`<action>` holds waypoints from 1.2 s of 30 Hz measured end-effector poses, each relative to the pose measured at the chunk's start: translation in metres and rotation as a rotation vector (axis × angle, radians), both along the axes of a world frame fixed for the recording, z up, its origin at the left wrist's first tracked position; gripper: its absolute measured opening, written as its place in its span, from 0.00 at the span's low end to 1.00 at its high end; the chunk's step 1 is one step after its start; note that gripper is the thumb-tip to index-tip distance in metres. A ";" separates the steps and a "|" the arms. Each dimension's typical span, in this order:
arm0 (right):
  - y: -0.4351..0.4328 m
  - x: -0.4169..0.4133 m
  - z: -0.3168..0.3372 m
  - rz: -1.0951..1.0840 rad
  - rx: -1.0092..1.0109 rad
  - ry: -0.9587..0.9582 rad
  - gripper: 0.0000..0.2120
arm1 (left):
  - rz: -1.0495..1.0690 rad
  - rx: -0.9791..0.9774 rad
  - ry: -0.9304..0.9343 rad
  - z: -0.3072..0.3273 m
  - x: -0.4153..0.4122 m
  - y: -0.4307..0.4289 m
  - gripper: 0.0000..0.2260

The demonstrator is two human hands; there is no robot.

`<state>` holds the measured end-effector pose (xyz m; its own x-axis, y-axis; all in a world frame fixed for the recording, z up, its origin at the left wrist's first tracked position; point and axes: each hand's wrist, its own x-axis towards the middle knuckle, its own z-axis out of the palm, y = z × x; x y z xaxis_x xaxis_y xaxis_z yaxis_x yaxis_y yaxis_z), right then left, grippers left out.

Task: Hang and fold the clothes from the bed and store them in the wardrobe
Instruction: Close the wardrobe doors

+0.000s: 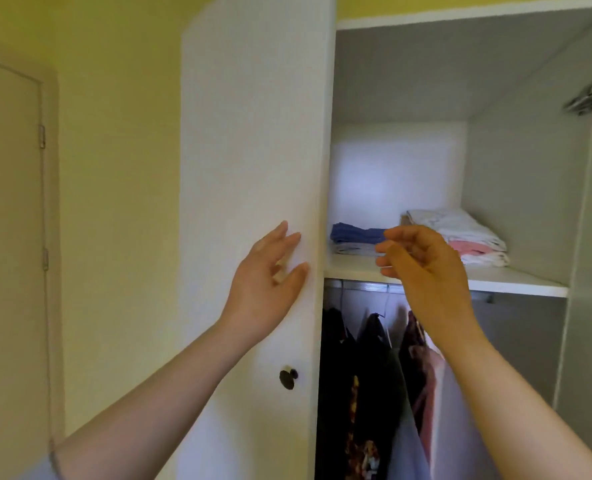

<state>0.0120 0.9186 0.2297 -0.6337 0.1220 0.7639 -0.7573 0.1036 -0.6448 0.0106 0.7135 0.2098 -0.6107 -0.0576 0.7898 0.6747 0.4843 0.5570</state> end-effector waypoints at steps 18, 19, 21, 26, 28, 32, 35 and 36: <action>0.062 -0.029 -0.022 -0.468 -0.030 -0.123 0.10 | 0.088 -0.584 -0.183 -0.008 -0.154 0.073 0.36; 0.061 -0.029 -0.023 -0.486 -0.035 -0.121 0.10 | 0.081 -0.587 -0.187 -0.007 -0.159 0.073 0.36; 0.058 -0.027 -0.026 -0.522 -0.037 -0.121 0.10 | 0.064 -0.595 -0.193 -0.006 -0.167 0.072 0.35; 0.059 -0.005 -0.030 -0.607 -0.028 -0.132 0.08 | 0.042 -0.605 -0.186 -0.005 -0.174 0.070 0.34; 0.061 0.008 -0.030 -0.659 -0.013 -0.130 0.08 | 0.038 -0.589 -0.176 -0.005 -0.172 0.069 0.33; 0.070 0.039 -0.029 -0.759 -0.003 -0.128 0.07 | -0.219 -0.355 -0.134 -0.007 -0.146 0.078 0.25; 0.083 0.068 -0.029 -0.866 -0.012 -0.113 0.06 | -0.407 -0.217 -0.092 -0.010 -0.106 0.102 0.21; 0.089 0.079 -0.029 -0.904 -0.024 -0.107 0.05 | -0.455 -0.211 -0.088 -0.011 -0.094 0.112 0.21</action>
<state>0.0913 1.0079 0.2006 -0.3557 0.6220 0.6975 -0.3300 0.6147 -0.7164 -0.0839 0.8258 0.1987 -0.6014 0.3845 0.7003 0.7985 0.2605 0.5427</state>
